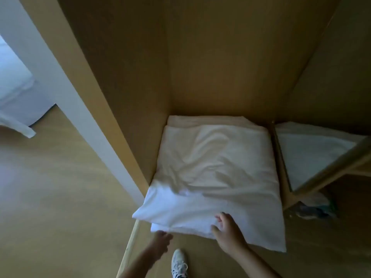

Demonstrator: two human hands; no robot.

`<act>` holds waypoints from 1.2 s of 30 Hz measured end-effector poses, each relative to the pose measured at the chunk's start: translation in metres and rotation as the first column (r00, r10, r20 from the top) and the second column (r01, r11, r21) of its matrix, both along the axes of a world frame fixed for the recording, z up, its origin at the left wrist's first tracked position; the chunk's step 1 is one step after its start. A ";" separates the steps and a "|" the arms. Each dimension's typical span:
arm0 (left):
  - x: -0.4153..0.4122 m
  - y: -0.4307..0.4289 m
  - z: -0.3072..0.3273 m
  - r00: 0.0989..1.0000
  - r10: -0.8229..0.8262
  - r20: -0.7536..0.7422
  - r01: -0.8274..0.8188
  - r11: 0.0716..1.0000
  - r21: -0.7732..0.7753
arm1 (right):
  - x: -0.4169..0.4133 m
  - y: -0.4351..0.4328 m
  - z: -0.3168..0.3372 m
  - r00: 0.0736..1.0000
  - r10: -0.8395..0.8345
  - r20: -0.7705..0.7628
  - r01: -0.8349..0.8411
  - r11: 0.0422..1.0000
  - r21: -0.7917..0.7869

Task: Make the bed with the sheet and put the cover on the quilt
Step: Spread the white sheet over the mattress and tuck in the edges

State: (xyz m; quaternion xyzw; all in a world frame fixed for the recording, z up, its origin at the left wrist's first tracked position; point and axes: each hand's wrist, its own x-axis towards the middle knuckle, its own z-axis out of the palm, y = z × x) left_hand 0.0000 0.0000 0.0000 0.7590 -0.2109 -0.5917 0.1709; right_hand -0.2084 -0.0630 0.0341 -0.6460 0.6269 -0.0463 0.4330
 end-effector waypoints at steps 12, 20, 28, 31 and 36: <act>0.033 -0.085 -0.092 0.586 0.765 -0.267 -0.717 0.643 0.269 | 0.105 -0.071 -0.046 0.967 0.185 -0.175 -0.193 0.981 -0.034; 0.036 -0.111 -0.091 0.378 0.874 -0.306 -0.859 0.455 0.237 | 0.115 -0.064 -0.066 0.898 0.349 -0.267 -0.351 0.936 0.042; 0.033 -0.129 -0.019 0.824 0.565 -0.043 -0.544 0.769 -0.334 | 0.135 -0.068 -0.062 0.894 0.305 -0.330 -0.336 0.941 -0.040; 0.039 -0.147 0.003 0.946 0.326 -0.002 -0.301 0.872 -0.385 | 0.133 -0.082 -0.067 0.944 0.150 -0.295 -0.205 0.965 -0.165; 0.062 -0.150 0.007 0.865 -0.060 0.499 0.375 0.737 -0.562 | 0.118 -0.122 -0.051 0.973 0.061 -0.221 -0.066 0.998 -0.014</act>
